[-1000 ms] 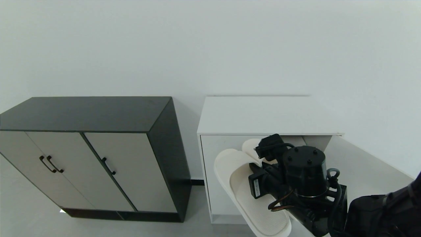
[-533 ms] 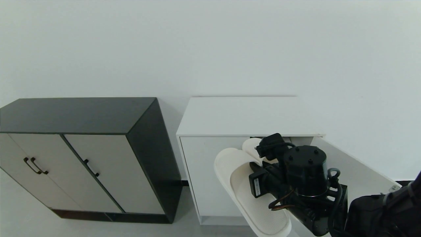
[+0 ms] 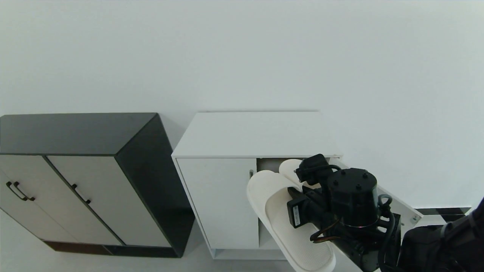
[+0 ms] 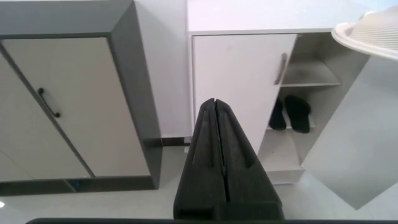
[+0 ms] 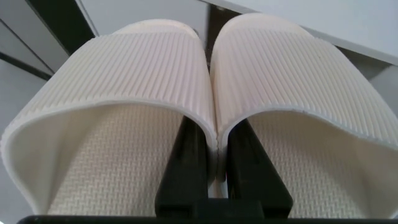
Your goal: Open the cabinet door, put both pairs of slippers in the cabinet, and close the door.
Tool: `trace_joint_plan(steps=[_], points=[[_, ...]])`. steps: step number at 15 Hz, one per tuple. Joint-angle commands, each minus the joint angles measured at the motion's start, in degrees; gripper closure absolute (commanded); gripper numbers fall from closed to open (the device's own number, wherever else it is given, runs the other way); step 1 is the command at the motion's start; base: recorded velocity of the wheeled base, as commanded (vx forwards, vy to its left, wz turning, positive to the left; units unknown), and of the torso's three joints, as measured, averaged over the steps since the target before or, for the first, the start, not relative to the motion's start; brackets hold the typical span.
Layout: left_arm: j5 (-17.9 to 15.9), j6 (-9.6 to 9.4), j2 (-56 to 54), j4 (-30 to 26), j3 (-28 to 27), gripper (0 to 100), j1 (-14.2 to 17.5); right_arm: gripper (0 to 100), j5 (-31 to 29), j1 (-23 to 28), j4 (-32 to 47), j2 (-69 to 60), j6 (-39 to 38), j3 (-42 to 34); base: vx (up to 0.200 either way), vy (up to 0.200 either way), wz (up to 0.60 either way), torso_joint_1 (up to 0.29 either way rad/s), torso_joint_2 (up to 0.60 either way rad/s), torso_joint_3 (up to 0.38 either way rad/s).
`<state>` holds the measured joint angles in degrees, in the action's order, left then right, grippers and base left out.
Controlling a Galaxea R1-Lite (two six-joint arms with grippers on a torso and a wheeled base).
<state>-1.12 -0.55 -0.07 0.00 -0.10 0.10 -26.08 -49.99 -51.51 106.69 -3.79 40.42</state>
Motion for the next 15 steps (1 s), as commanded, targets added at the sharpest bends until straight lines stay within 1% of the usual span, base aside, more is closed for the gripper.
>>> trace_joint_plan(steps=[1, 5, 15], points=[[-0.02, 0.02, 0.07, 0.09, 0.10, 100, -0.01, 100, 0.15, -0.02, 0.00, -0.17, 0.01, -0.43, 0.000, 0.000, 0.00, 0.000, 0.00, 0.000], [-0.02, 0.02, 0.07, 0.00, 0.01, 100, -0.01, 100, -0.20, -0.02, -1.93, 0.18, 0.36, -0.70, 0.000, 0.000, 0.00, 0.000, 0.00, 0.000], [-0.02, 0.02, 0.07, 0.09, 0.01, 100, -0.01, 100, -0.20, 0.25, -2.02, 0.18, 1.42, -1.84, 0.000, 0.000, 0.00, 0.000, 0.00, 0.000]])
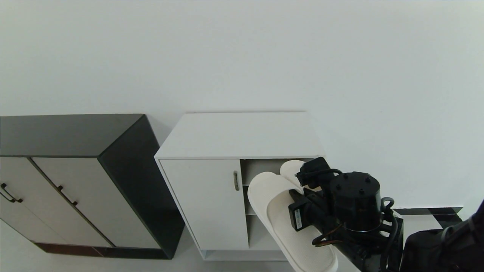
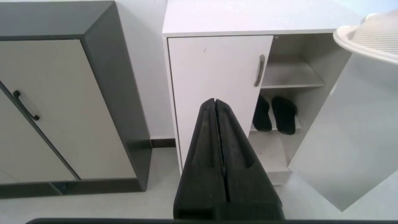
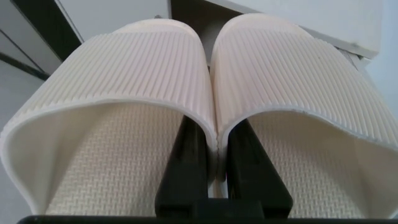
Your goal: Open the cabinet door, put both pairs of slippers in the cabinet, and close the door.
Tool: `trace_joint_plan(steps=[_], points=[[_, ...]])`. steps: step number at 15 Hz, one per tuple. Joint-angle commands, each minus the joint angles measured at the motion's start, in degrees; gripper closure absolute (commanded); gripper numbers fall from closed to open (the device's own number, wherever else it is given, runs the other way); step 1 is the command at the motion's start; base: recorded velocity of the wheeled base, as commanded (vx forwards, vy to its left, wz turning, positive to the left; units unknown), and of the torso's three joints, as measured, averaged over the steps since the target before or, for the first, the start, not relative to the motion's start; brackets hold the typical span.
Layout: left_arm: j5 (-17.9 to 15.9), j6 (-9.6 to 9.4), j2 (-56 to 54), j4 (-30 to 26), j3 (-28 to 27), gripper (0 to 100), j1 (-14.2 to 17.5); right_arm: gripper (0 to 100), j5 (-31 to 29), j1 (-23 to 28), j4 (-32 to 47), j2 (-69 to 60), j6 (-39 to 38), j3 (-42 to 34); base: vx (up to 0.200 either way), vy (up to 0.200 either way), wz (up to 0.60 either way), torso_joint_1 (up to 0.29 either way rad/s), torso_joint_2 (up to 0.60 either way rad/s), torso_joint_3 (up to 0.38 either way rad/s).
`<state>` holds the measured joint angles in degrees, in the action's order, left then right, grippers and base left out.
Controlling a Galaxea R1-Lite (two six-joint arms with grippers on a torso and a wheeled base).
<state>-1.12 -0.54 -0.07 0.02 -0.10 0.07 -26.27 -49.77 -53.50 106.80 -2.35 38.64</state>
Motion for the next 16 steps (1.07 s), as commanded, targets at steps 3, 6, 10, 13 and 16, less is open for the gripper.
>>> trace_joint_plan(steps=[3, 6, 10, 13, 16], points=[[-0.02, 0.01, 0.07, -0.02, 0.01, 100, 0.01, 100, 0.08, 0.03, -0.02, 0.16, -0.11, -0.41, 0.000, 0.000, 0.00, 0.000, 0.00, 0.000], [-0.02, 0.01, 0.07, 0.06, 0.01, 100, 0.01, 100, 0.08, 0.12, -0.90, 0.95, -0.02, -0.41, 0.000, 0.000, 0.00, 0.000, 0.00, 0.000], [-0.02, 0.01, 0.07, 0.06, 0.01, 100, 0.01, 100, 0.08, 0.20, -2.13, 1.57, -0.02, -0.94, 0.000, 0.000, 0.00, -0.015, 0.02, 0.021], [-0.02, 0.01, 0.07, -0.02, 0.01, 100, 0.01, 100, 0.08, 0.20, -2.13, 1.48, 0.07, -0.94, 0.000, 0.000, 0.00, -0.150, 0.32, 0.170], [-0.02, 0.01, 0.07, -0.02, 0.01, 100, 0.01, 100, 0.08, 0.20, -2.31, 1.48, -0.02, -1.29, 0.000, 0.000, 0.00, -0.159, 0.35, 0.193]])
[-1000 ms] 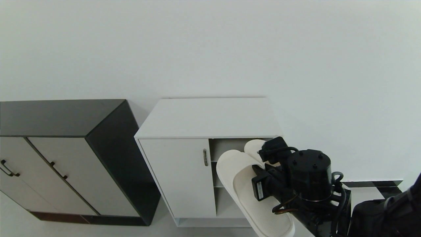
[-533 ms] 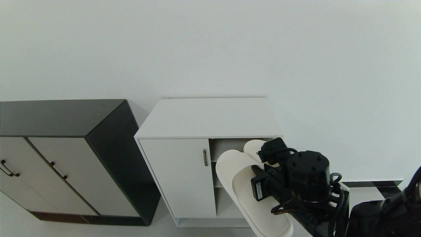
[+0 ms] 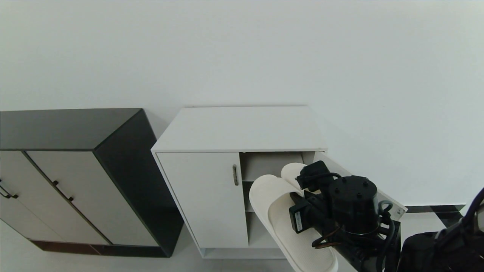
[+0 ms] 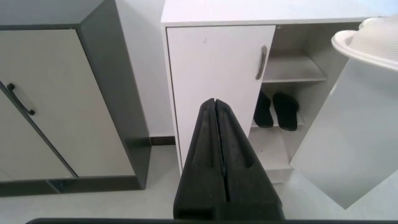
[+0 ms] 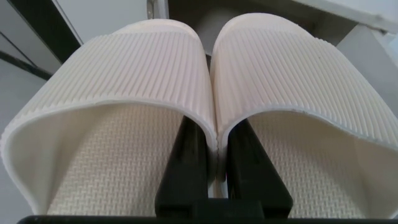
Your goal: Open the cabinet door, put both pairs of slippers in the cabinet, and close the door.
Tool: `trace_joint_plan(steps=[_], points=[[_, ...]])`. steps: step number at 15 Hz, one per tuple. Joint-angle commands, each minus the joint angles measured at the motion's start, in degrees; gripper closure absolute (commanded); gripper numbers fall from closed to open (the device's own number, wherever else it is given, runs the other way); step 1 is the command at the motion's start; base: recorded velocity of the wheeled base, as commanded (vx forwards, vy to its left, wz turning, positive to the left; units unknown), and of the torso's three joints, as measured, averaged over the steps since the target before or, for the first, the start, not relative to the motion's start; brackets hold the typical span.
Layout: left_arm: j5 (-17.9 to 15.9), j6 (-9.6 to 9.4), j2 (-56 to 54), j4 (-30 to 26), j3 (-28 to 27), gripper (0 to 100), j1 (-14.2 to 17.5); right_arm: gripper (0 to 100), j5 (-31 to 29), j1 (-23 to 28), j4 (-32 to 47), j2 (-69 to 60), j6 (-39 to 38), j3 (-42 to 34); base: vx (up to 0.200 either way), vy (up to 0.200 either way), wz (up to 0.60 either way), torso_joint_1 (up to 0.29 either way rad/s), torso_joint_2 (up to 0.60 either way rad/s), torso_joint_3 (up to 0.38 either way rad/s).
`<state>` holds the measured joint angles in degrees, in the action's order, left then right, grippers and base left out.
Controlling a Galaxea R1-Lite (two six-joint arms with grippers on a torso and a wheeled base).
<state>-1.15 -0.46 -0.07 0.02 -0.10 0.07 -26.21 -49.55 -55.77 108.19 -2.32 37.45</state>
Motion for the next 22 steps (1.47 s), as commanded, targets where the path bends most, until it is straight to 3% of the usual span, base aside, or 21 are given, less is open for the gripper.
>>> trace_joint_plan(steps=[1, 22], points=[[0.00, 0.02, 0.07, 0.06, 0.01, 100, 0.01, 100, 0.02, -0.02, -0.65, 0.09, 0.03, -0.18, 0.000, 0.000, 0.00, -0.149, 0.36, 0.203], [0.00, 0.02, 0.07, -0.02, 0.01, 100, 0.01, 100, 0.02, -0.10, -2.94, 1.23, 0.91, -1.68, 0.000, 0.000, 0.00, -0.199, 0.50, 0.294]])
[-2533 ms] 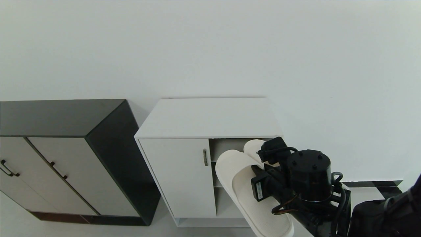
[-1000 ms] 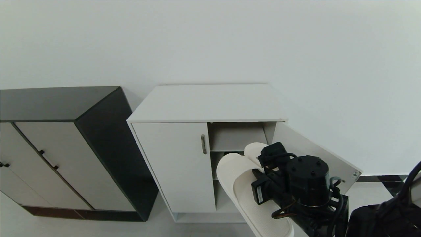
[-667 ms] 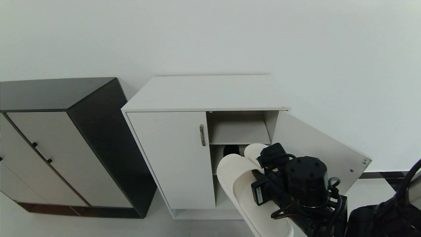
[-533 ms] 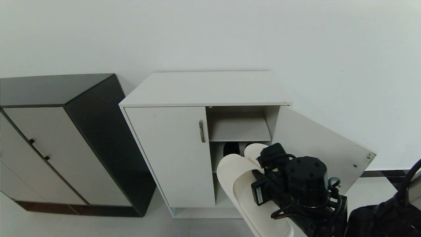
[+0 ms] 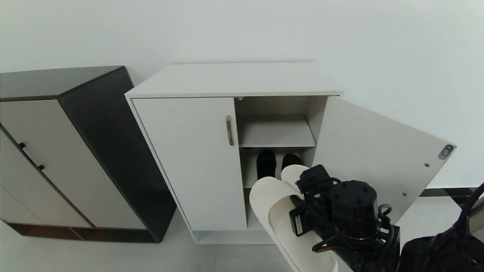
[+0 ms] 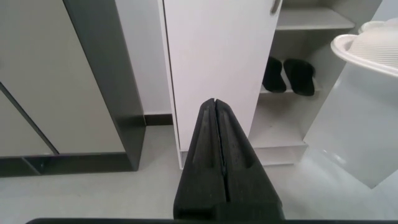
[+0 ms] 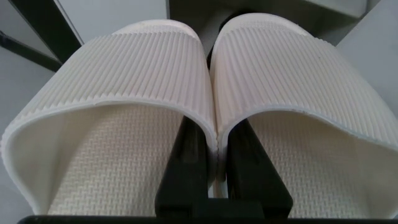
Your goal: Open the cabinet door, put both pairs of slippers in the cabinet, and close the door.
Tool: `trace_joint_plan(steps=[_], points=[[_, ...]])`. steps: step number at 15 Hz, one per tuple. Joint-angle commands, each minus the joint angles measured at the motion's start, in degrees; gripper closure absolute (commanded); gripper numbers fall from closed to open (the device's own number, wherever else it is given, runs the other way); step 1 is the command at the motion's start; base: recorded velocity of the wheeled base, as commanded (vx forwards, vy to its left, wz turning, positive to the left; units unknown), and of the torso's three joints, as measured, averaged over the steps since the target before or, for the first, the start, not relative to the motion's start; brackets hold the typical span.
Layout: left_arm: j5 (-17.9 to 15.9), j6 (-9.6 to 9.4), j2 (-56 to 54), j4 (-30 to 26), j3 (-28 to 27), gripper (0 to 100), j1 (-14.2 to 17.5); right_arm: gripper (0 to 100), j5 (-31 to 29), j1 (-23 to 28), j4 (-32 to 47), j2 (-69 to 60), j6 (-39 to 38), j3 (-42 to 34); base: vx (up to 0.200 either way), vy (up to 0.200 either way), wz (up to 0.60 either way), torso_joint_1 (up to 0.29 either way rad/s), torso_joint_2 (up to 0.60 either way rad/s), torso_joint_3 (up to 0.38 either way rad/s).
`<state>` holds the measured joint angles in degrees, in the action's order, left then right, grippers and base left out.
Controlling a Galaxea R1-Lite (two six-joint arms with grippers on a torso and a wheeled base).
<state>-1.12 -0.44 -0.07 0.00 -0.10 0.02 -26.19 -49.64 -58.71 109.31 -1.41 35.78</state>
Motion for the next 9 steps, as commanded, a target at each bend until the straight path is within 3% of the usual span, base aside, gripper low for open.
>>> trace_joint_plan(steps=[1, 9], points=[[-0.02, 0.00, 0.07, 0.09, 0.01, 100, 0.06, 100, -0.01, -0.02, 0.00, 0.20, 0.01, -0.01, 0.000, 0.000, 0.00, -0.159, 0.48, 0.325], [-0.11, 0.00, 0.07, 0.00, 0.01, 100, 0.06, 100, -0.01, 0.07, -0.35, 0.90, 0.01, -0.01, 0.000, 0.000, 0.00, -0.118, 0.46, 0.342]])
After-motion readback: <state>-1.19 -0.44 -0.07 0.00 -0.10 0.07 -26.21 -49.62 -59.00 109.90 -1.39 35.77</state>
